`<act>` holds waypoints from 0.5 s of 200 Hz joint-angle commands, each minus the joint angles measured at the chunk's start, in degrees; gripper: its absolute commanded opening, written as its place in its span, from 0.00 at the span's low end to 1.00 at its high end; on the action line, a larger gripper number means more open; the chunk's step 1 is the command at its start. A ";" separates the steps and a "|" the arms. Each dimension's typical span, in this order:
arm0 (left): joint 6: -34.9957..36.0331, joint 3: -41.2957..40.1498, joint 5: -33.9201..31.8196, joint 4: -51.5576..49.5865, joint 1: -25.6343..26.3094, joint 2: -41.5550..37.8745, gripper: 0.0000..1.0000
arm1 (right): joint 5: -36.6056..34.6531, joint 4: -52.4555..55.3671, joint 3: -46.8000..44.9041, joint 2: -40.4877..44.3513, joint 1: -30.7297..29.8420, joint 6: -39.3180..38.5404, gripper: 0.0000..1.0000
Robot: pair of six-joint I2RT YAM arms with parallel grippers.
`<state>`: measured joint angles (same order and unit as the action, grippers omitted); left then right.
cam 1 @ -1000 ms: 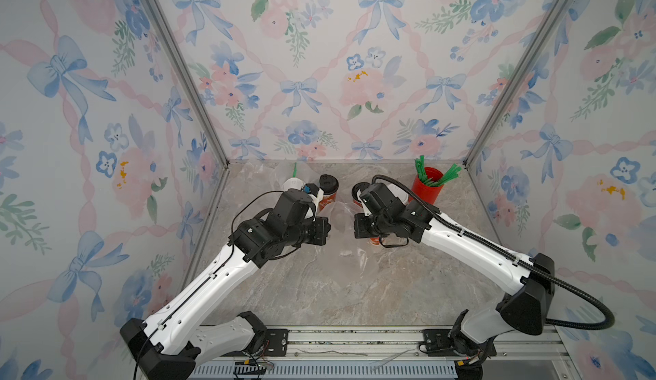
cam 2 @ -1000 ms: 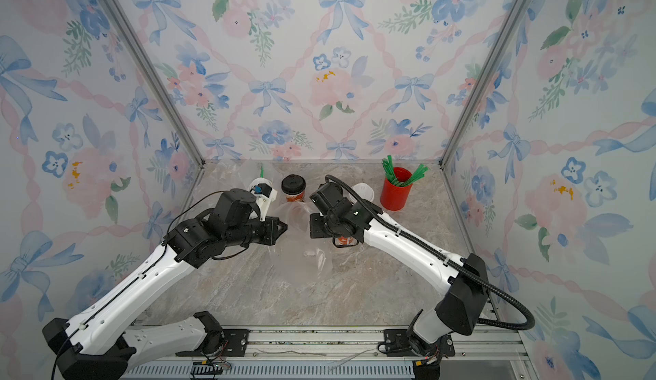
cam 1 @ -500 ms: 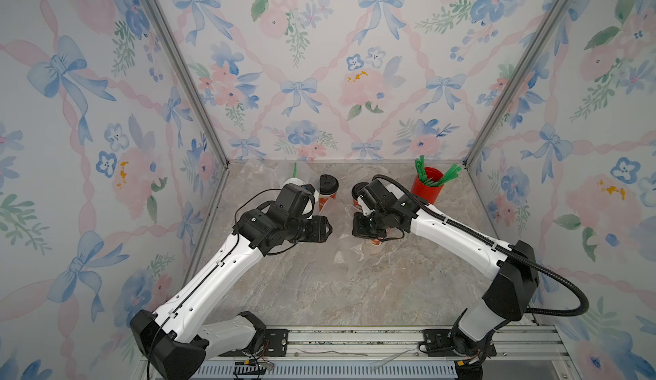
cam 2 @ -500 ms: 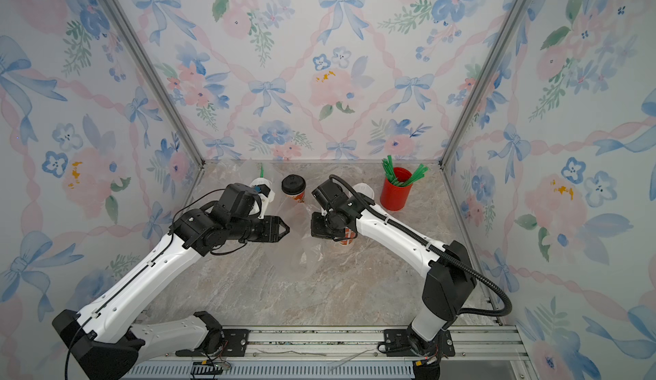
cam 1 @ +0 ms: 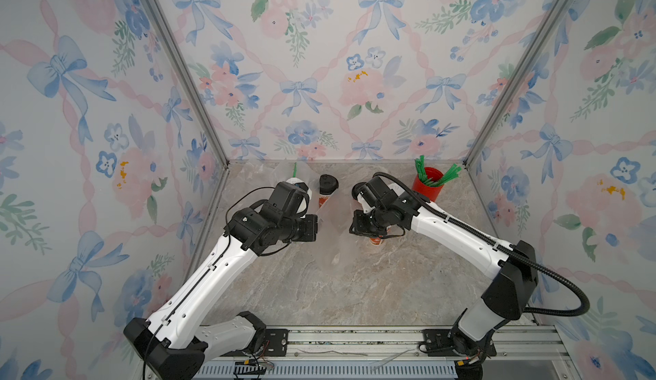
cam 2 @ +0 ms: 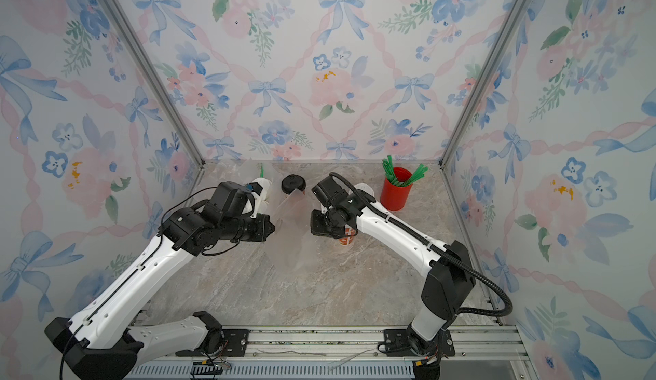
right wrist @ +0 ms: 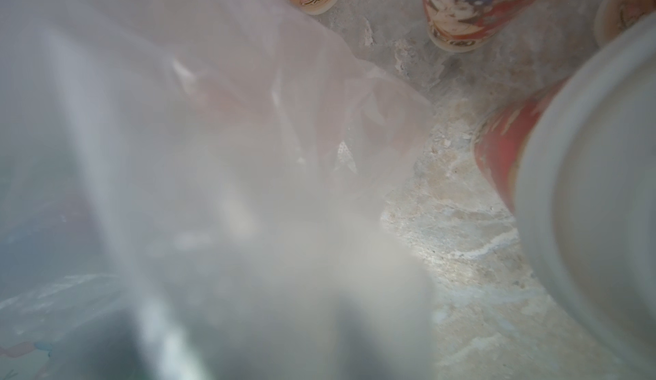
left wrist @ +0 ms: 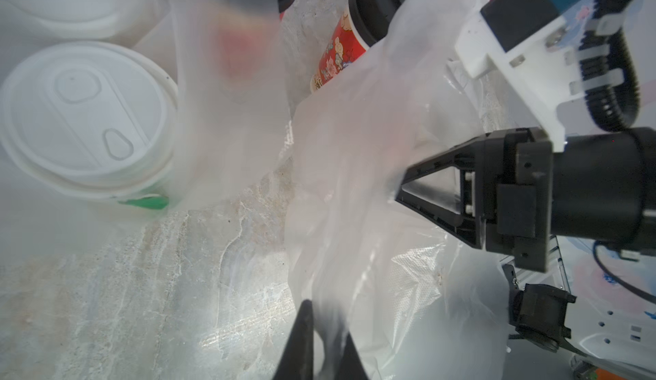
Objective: Pack milk tea into plastic carrier bags
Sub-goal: Adjust the plastic carrier bag at the center of the board.
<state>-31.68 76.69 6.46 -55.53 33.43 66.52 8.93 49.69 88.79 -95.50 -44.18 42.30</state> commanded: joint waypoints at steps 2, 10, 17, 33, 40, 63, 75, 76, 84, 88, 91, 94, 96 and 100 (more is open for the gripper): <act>0.55 1.95 0.63 -0.79 -0.26 -0.67 0.04 | -0.57 6.06 3.31 -0.19 0.49 -1.72 0.52; 0.38 2.04 1.11 -0.72 -0.25 -0.63 0.04 | -1.32 7.74 4.19 0.04 0.39 -2.14 0.54; 0.21 2.06 1.56 -0.63 -0.21 -0.51 0.04 | -1.58 8.94 4.82 0.19 0.35 -2.50 0.55; -0.28 1.81 2.13 -0.55 -0.08 -0.07 0.04 | -1.61 11.60 6.18 0.38 0.26 -3.32 0.56; -0.40 1.65 2.20 -0.55 -0.03 0.08 0.04 | -1.33 13.00 6.98 0.25 0.16 -3.61 0.55; -0.82 1.38 2.68 -0.23 0.24 0.53 0.04 | 0.40 15.32 8.37 -0.25 -0.42 -4.84 0.53; -0.97 1.19 2.71 0.11 0.24 0.47 0.04 | 1.95 15.60 8.68 -0.81 -0.66 -4.95 0.53; -0.99 1.14 2.70 0.13 0.28 0.46 0.04 | 2.00 15.61 8.68 -0.86 -0.74 -5.04 0.53; -0.95 0.97 2.69 0.30 0.29 0.38 0.04 | 2.68 15.39 8.59 -1.08 -0.92 -5.04 0.54; -0.94 0.88 2.72 0.36 0.28 0.44 0.05 | 2.98 15.14 8.47 -1.09 -1.06 -4.98 0.55; -0.89 0.76 2.74 0.38 0.24 0.34 0.05 | 3.29 14.90 8.38 -1.20 -1.15 -4.89 0.56; -0.89 0.67 2.74 0.38 0.30 0.36 0.05 | 3.66 14.61 8.24 -1.26 -1.23 -4.78 0.56; -0.92 0.60 2.70 0.39 0.25 0.32 0.04 | 3.93 14.44 8.15 -1.26 -1.23 -4.67 0.56; -0.89 0.51 2.61 0.42 0.30 0.35 0.05 | 4.61 14.11 8.03 -1.31 -1.22 -4.48 0.57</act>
<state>-31.81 77.78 8.40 -55.44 33.45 66.59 10.09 61.78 96.01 -95.66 -44.73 38.37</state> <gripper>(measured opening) 0.047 0.557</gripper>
